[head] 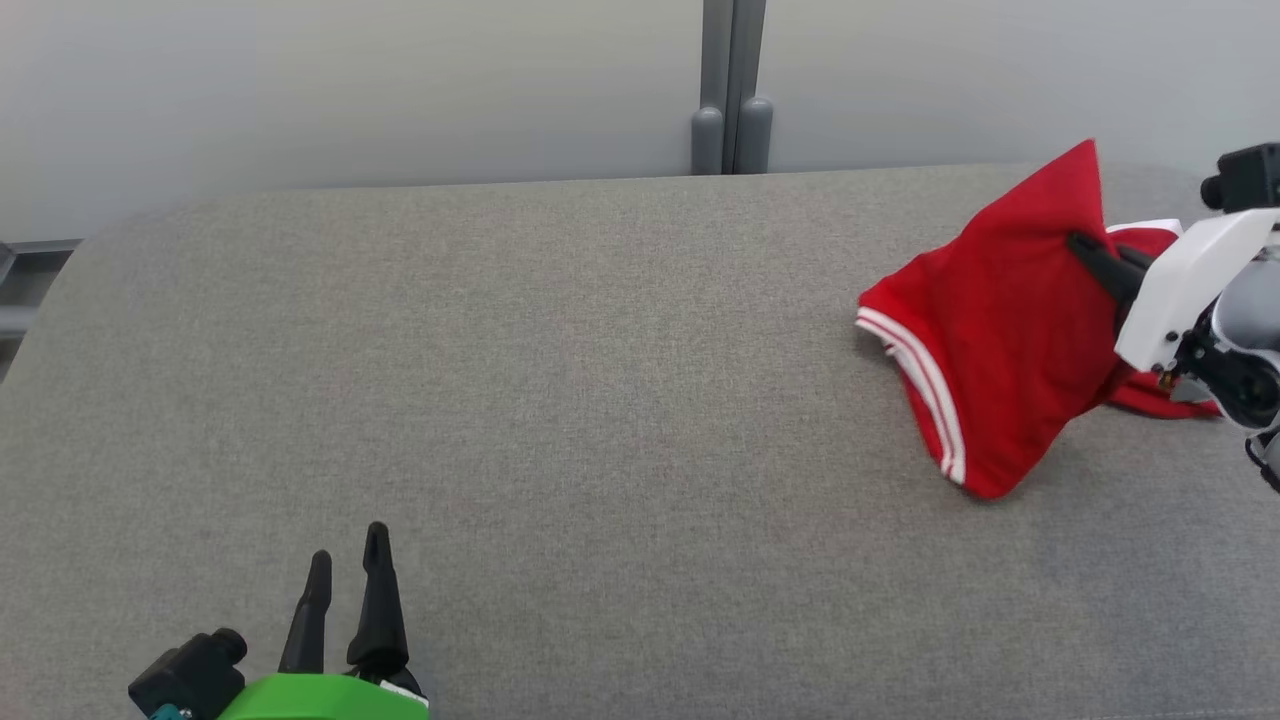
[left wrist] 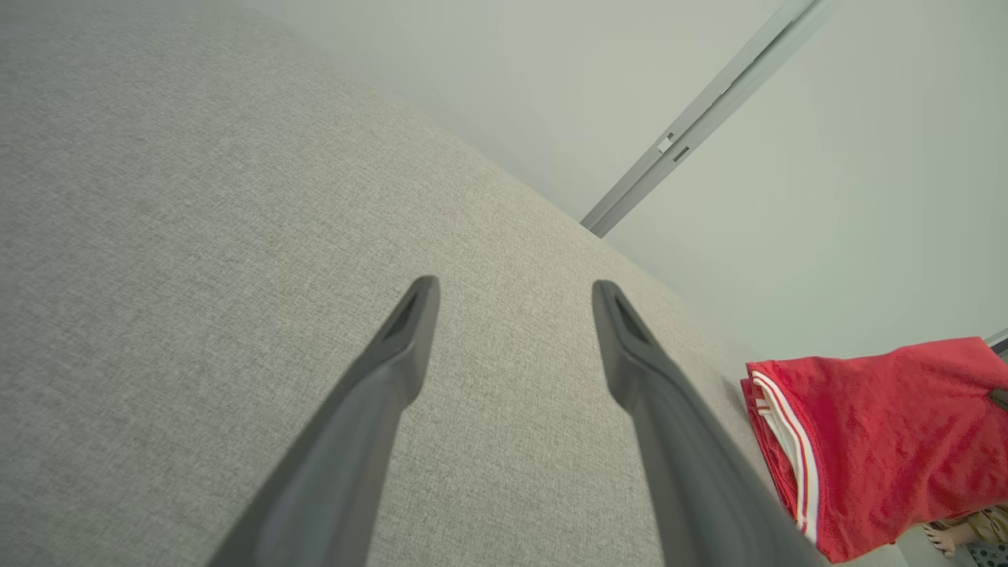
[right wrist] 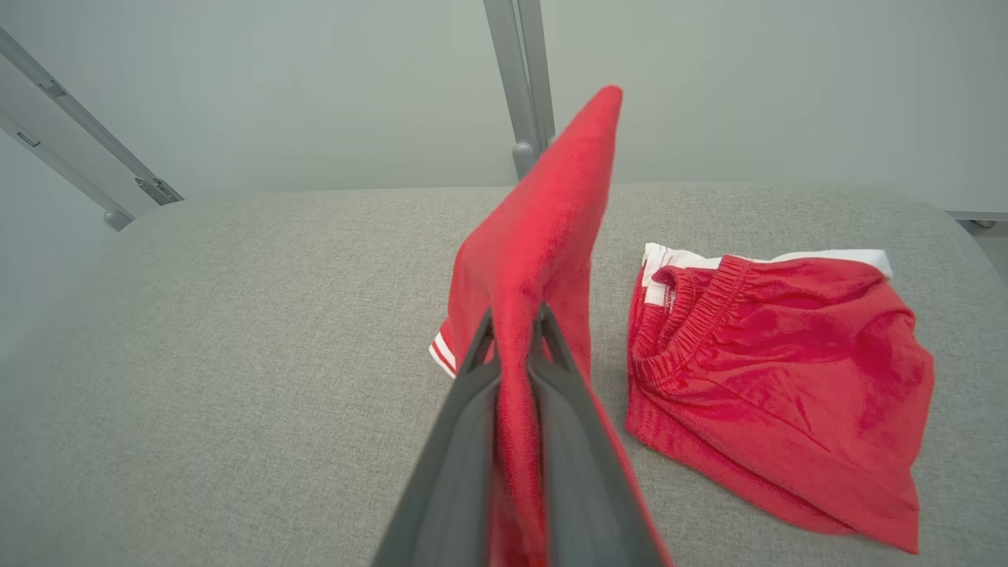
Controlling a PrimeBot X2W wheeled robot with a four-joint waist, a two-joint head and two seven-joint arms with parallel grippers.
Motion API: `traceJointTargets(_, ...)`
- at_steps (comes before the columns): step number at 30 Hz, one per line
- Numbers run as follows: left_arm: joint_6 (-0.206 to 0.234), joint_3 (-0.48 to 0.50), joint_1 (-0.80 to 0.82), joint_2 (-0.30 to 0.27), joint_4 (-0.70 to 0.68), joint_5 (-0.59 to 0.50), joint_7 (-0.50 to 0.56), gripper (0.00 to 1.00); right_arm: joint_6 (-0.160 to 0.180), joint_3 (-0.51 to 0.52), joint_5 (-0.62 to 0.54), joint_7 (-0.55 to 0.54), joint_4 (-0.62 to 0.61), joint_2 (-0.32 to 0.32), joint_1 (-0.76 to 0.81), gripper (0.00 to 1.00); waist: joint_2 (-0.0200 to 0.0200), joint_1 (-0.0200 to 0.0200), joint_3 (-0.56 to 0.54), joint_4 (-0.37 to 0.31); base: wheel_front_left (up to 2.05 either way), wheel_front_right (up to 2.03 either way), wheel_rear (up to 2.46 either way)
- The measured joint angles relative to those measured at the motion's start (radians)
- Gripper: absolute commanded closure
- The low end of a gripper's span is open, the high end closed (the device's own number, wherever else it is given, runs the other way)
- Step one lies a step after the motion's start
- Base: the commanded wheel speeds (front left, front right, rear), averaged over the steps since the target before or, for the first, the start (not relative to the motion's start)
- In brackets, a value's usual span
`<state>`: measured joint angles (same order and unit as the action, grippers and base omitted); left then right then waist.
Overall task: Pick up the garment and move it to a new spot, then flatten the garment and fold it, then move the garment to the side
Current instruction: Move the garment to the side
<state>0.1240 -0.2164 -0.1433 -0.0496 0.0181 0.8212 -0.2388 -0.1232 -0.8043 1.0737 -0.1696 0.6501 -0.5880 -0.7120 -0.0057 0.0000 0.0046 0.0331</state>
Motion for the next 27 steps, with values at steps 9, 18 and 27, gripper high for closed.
traceJointTargets(9, 0.000, -0.015, 0.001, 0.000, -0.009, 0.000, 0.000, 0.00, 0.000, 0.014, -0.035, -0.051, -0.004, -0.049, -0.108, 1.00, 0.0000, 0.0000, 0.035, 0.014, 0.00, 0.00, 0.00)
traceJointTargets(18, 0.000, -0.016, 0.011, 0.000, -0.029, -0.021, 0.010, 0.00, 0.012, 0.030, -0.038, -0.073, -0.003, -0.050, -0.196, 1.00, 0.0000, 0.0000, 0.083, 0.036, 0.00, 0.00, 0.00)
traceJointTargets(27, 0.000, -0.012, 0.036, -0.005, -0.051, -0.036, 0.020, 0.00, 0.048, 0.057, -0.040, -0.079, 0.058, -0.110, -0.204, 1.00, 0.0000, 0.0000, 0.148, 0.058, 0.00, 0.00, 0.00)
